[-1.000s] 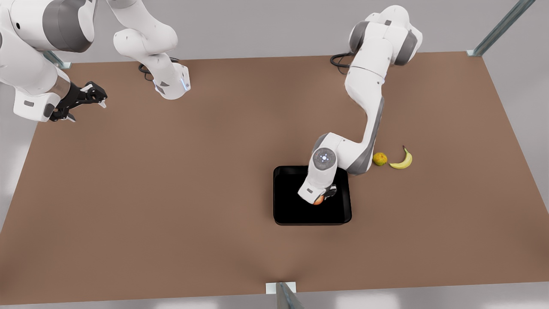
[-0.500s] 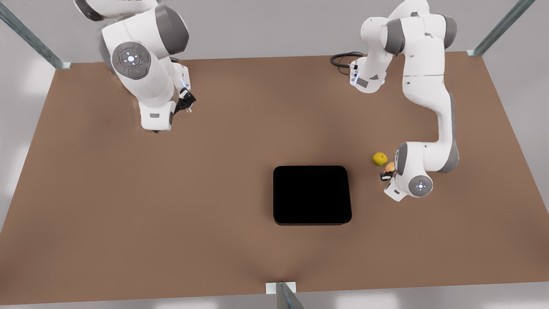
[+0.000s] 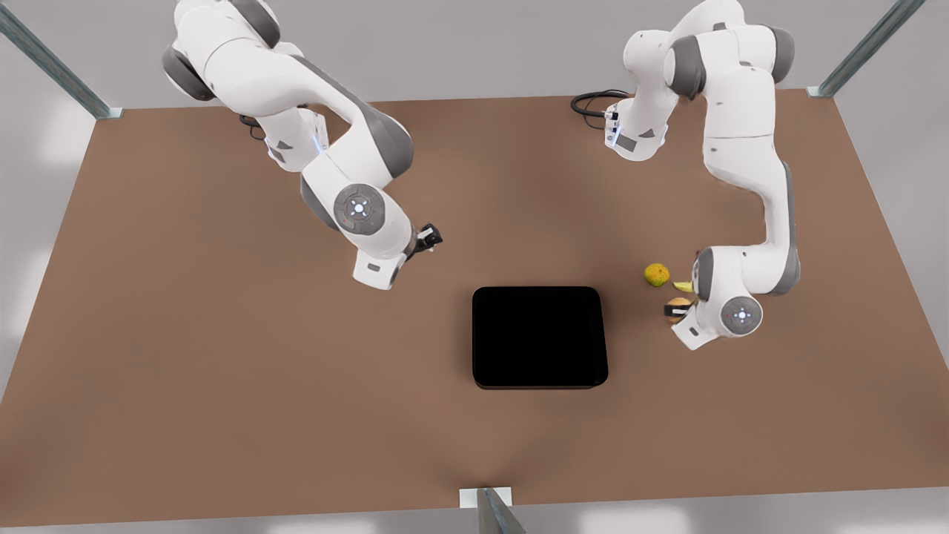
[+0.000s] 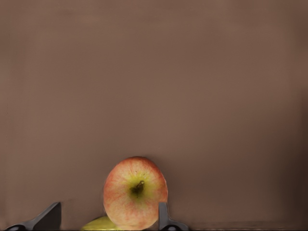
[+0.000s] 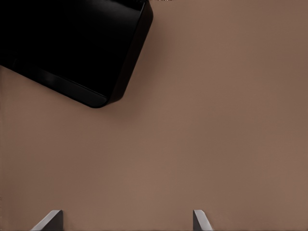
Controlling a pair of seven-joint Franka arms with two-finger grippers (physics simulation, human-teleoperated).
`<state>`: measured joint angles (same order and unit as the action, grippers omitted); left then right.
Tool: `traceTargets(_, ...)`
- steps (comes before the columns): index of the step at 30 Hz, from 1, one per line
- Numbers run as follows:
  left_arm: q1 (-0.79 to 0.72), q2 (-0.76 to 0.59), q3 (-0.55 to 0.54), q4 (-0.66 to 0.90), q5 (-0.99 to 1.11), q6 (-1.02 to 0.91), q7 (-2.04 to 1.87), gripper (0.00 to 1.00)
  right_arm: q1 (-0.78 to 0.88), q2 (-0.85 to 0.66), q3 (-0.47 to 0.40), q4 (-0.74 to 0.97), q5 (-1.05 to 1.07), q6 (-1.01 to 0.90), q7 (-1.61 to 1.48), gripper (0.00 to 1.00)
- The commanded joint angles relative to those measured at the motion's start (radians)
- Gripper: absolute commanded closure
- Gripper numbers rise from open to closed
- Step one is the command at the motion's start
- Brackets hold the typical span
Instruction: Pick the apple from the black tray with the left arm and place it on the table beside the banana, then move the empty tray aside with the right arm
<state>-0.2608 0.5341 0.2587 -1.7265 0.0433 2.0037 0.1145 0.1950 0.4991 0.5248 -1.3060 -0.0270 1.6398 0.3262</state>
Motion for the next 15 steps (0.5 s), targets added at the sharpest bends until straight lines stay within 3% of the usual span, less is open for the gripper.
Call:
traceTargets(1, 0.0, -0.089, 0.005, 0.039, -0.045, -0.026, 0.016, 0.0, -0.002, 0.029, 0.006, 0.001, -0.004, 0.19, 0.657, 0.0)
traceTargets(4, 0.002, -0.094, 0.007, 0.283, -0.177, -0.189, -0.099, 0.0, -0.002, 0.062, 0.0, 0.013, -0.005, 0.253, 0.671, 0.01)
traceTargets(6, 0.0, -0.117, 0.004, 0.327, -0.23, -0.186, -0.09, 0.0, 0.0, 0.079, 0.004, 0.016, -0.005, 0.317, 0.752, 0.01)
traceTargets(7, -0.002, -0.175, -0.003, 0.321, -0.229, -0.178, -0.085, 0.0, 0.012, 0.09, 0.004, 0.016, -0.005, 0.347, 0.771, 0.01)
traceTargets(9, 0.0, -0.309, -0.001, 0.097, -0.217, -0.005, -0.007, 0.0, 0.023, 0.124, 0.006, 0.034, -0.007, 0.364, 0.781, 0.01)
traceTargets(13, 0.096, -0.284, 0.08, 0.171, -0.223, -0.097, -0.069, 0.0, 0.076, 0.203, 0.006, 0.076, -0.074, 0.419, 0.849, 0.01)
traceTargets(14, 0.395, -0.287, -0.241, 0.168, -0.201, -0.121, 0.002, 0.0, 0.08, 0.213, 0.004, 0.074, -0.076, 0.449, 0.846, 0.01)
traceTargets(15, 0.43, -0.379, -0.285, 0.044, -0.142, -0.091, -0.006, 0.0, 0.08, 0.228, 0.004, 0.076, -0.12, 0.454, 0.843, 0.01)
